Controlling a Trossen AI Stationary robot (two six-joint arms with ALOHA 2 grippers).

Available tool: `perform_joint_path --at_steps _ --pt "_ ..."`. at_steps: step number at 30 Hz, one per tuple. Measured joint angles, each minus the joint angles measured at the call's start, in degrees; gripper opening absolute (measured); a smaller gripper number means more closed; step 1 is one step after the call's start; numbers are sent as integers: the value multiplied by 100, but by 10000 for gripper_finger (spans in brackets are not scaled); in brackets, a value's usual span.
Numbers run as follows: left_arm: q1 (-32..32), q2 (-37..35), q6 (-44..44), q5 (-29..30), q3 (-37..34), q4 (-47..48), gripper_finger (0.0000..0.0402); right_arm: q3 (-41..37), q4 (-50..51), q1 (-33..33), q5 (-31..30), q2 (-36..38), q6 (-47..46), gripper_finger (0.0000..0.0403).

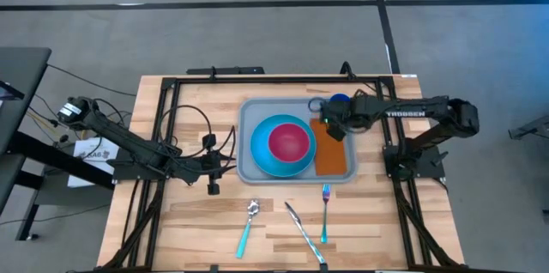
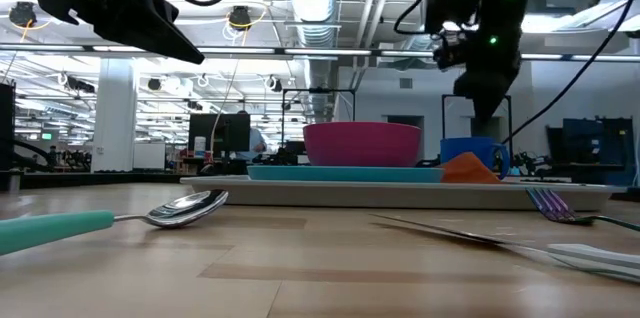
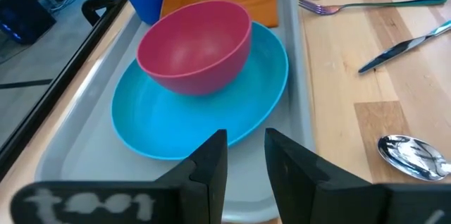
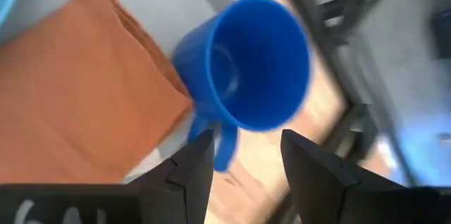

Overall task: Set up tray
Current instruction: Adjust the blue cup

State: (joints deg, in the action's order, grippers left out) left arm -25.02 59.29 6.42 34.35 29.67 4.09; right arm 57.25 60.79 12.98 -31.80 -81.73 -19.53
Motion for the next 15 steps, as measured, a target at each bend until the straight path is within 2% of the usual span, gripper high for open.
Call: perform_joint_path --at_steps 4,7,15 --pt "0 0 0 -2 0 -71 87 0 -580 589 1011 0 721 158" --pt "0 0 -2 -2 0 -64 87 0 -847 904 1521 0 1084 158" --pt "0 0 -311 -2 0 -64 87 0 -906 1372 1777 0 1531 156"
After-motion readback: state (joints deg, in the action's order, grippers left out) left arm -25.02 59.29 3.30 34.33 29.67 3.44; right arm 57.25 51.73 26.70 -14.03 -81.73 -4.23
